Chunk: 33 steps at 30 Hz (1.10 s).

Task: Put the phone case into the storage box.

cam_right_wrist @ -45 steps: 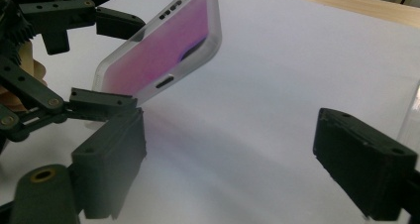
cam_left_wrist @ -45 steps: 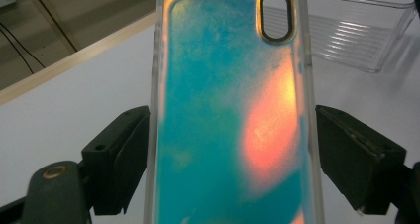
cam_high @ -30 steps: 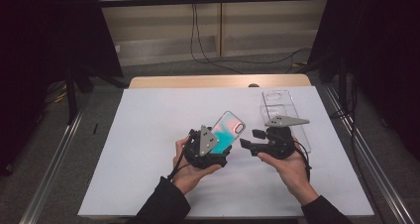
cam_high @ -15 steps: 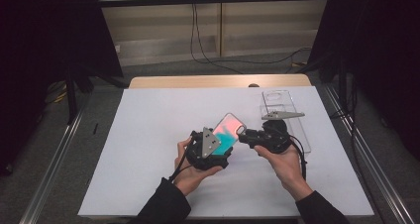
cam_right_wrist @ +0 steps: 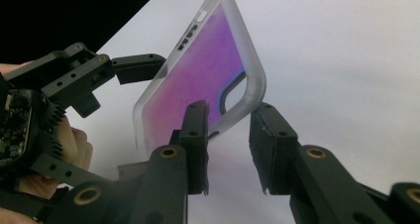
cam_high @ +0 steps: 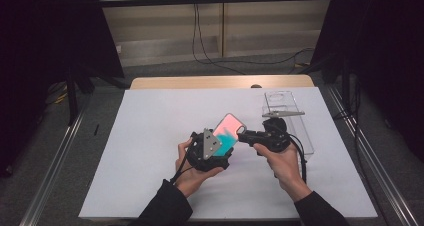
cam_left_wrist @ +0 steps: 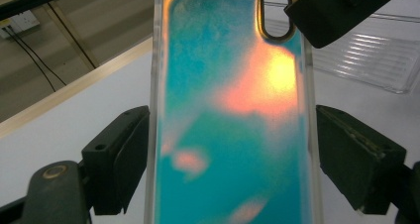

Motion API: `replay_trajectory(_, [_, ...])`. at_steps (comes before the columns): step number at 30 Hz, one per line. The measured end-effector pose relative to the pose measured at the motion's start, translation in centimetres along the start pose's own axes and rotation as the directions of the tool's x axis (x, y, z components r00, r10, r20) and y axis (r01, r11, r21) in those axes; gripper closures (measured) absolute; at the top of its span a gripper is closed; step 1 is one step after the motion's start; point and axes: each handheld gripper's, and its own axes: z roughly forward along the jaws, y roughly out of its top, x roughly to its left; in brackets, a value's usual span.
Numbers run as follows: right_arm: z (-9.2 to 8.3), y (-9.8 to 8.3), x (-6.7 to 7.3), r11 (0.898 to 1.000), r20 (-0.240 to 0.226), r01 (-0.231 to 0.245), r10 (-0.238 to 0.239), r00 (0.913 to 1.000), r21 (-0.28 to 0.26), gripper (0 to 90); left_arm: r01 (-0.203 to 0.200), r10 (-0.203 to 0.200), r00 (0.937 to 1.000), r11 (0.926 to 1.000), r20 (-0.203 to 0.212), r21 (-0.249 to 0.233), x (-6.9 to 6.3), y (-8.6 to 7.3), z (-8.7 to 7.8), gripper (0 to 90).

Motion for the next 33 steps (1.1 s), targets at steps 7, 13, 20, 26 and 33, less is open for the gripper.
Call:
replay_trajectory(7, [0.2,0.0,0.2,0.999,0.015,-0.041,0.041,0.9991,0.006,70.1,-0.008,0.008,1.0,0.9999,0.005,0.01,-0.2,-0.2,0.2,17.3])
replay_trajectory(13, [0.4,0.0,0.0,0.997,0.011,-0.077,0.077,0.997,0.008,73.9,-0.021,0.021,0.9998,0.9995,0.001,0.023,-0.4,-0.3,0.4,17.3])
replay_trajectory(20, [0.5,-0.2,0.1,0.996,-0.021,-0.091,0.091,0.9956,0.002,79.4,-0.035,0.036,0.9993,0.9987,-0.013,0.036,-0.3,-0.6,0.7,17.2])
replay_trajectory(26, [0.4,-0.3,0.5,0.996,-0.043,-0.083,0.083,0.9956,-0.015,82.1,-0.029,0.029,0.9994,0.9993,-0.019,0.025,-0.2,-0.7,0.9,17.0])
replay_trajectory(33, [0.3,-0.3,0.5,0.998,-0.037,-0.055,0.054,0.9979,-0.036,83.0,0.03,-0.031,0.9987,0.9992,0.041,0.028,0.3,-0.8,1.2,8.6])
